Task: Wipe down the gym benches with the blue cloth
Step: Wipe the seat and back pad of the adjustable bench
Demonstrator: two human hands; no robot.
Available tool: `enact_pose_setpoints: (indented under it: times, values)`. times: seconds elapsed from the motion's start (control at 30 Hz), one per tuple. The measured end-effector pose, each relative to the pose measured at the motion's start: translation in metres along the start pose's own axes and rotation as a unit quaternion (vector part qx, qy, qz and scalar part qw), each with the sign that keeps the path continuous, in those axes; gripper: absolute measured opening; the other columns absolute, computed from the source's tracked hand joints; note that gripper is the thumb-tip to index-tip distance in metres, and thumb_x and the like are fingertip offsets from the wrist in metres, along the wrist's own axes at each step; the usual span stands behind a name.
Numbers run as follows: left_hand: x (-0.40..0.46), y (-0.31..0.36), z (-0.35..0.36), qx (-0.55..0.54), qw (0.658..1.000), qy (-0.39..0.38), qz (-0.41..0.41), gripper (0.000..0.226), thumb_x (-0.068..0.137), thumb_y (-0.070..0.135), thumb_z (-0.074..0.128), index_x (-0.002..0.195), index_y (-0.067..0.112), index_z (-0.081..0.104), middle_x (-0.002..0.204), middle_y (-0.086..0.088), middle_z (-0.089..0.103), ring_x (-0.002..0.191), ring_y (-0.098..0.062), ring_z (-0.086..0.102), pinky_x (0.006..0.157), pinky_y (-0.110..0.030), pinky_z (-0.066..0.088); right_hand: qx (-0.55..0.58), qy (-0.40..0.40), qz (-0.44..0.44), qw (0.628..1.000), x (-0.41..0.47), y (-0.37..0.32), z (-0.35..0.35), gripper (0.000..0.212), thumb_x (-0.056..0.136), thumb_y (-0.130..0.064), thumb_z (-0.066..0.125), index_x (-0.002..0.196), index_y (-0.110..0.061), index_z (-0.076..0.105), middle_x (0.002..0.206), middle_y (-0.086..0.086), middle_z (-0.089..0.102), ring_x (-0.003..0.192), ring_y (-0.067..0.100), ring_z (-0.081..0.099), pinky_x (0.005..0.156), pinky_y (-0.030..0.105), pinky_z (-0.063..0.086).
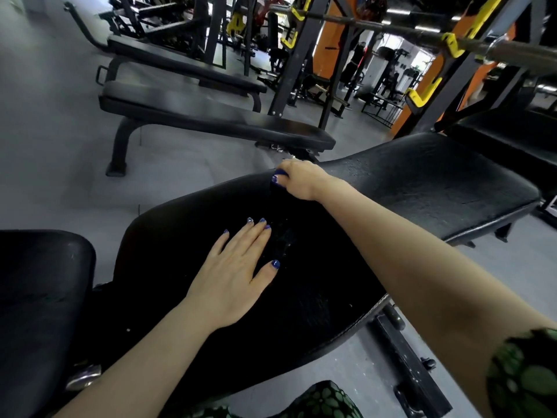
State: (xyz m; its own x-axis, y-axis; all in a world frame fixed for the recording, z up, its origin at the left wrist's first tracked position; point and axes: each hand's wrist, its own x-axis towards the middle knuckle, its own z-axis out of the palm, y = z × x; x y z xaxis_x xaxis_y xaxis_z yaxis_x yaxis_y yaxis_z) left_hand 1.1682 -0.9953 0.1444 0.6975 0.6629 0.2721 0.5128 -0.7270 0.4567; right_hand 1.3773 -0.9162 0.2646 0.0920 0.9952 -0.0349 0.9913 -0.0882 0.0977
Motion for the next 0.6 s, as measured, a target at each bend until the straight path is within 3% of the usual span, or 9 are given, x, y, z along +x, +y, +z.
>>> enact_pose_setpoints:
  times: [0.17,0.27,0.37,0.5,0.6]
  values:
    - [-0.001,-0.001,0.003,0.003,1.0,0.003,0.002,0.074,0.088,0.064,-0.001,0.154,0.03,-0.002,0.159,0.019,-0.012,0.142,0.006,-0.019,0.122,-0.034,-0.003,0.029,-0.019,-0.062,0.997,-0.045,0.024,-0.008,0.046,0.1,-0.034,0.049,0.143,-0.017,0.046,0.155,0.002,0.035,0.144,0.019,0.029,0.114,0.026,0.02]
    - [-0.002,-0.001,0.004,0.008,1.0,0.011,0.006,0.074,0.089,0.064,-0.001,0.154,0.029,-0.001,0.159,0.018,-0.012,0.142,0.005,-0.019,0.121,-0.034,-0.004,0.033,0.003,-0.001,0.999,-0.081,0.061,-0.024,0.043,0.101,-0.038,0.047,0.141,-0.024,0.047,0.157,-0.001,0.033,0.146,0.019,0.026,0.116,0.032,0.02]
    - [-0.002,-0.002,0.006,0.003,1.0,0.014,0.009,0.074,0.089,0.064,0.001,0.155,0.028,0.0,0.16,0.017,-0.011,0.142,0.005,-0.019,0.122,-0.035,-0.003,0.023,0.072,0.068,0.995,-0.108,0.076,-0.022,0.038,0.102,-0.034,0.044,0.135,-0.017,0.052,0.153,0.008,0.038,0.146,0.021,0.024,0.114,0.035,0.024]
    - [-0.001,-0.004,0.006,-0.006,1.0,0.013,0.016,0.076,0.089,0.064,0.002,0.155,0.026,0.004,0.161,0.016,-0.007,0.143,0.003,-0.017,0.121,-0.035,-0.003,0.008,0.142,0.135,0.98,-0.134,0.052,0.003,0.04,0.102,-0.033,0.043,0.133,-0.009,0.052,0.147,0.01,0.043,0.146,0.024,0.024,0.114,0.037,0.024]
    - [-0.001,-0.004,0.005,-0.005,1.0,0.012,0.014,0.071,0.094,0.061,0.009,0.155,0.025,0.004,0.161,0.014,-0.006,0.144,0.001,-0.015,0.122,-0.036,-0.002,0.012,0.159,0.134,0.978,-0.159,0.026,0.02,0.039,0.101,-0.034,0.044,0.129,-0.008,0.054,0.142,0.009,0.046,0.146,0.024,0.022,0.116,0.038,0.022]
